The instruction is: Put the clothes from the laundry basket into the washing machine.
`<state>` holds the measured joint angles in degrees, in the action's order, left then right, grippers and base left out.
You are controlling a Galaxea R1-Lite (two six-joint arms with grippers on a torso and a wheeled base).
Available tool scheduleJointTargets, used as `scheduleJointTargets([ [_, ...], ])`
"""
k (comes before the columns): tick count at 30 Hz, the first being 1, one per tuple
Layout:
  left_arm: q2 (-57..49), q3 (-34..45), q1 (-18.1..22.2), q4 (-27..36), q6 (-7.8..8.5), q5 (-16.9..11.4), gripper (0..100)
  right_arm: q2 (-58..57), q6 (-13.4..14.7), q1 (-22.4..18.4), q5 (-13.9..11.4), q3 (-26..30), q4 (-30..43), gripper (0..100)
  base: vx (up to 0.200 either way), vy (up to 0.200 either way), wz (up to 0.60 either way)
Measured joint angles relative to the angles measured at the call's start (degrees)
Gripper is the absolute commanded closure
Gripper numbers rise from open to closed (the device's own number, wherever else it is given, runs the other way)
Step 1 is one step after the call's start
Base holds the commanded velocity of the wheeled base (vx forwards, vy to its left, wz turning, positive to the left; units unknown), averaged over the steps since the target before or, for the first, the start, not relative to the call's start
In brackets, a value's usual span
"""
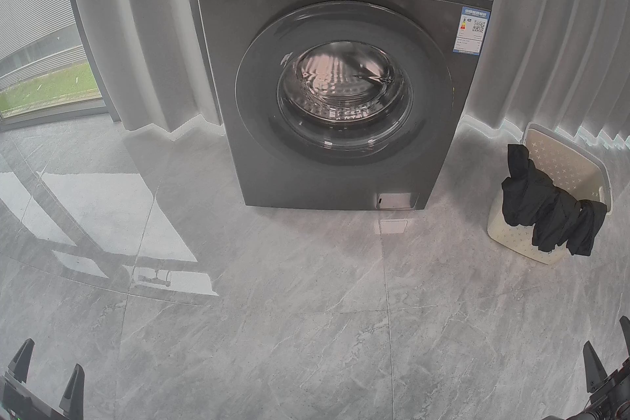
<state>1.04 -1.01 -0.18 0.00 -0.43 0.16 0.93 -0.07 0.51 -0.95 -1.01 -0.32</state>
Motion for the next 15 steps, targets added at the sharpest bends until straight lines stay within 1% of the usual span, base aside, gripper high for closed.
scheduleJointTargets([
  [4,0.0,0.0,0.0,0.0,0.16,0.0,0,0.0,-0.1,-0.1,-0.1,0.0,0.0,0,0.000,0.000,0.00],
  [15,0.0,0.0,0.0,0.0,-0.11,-0.1,0,0.0,-0.1,0.0,-0.1,0.0,0.0,0,0.000,0.000,0.00],
])
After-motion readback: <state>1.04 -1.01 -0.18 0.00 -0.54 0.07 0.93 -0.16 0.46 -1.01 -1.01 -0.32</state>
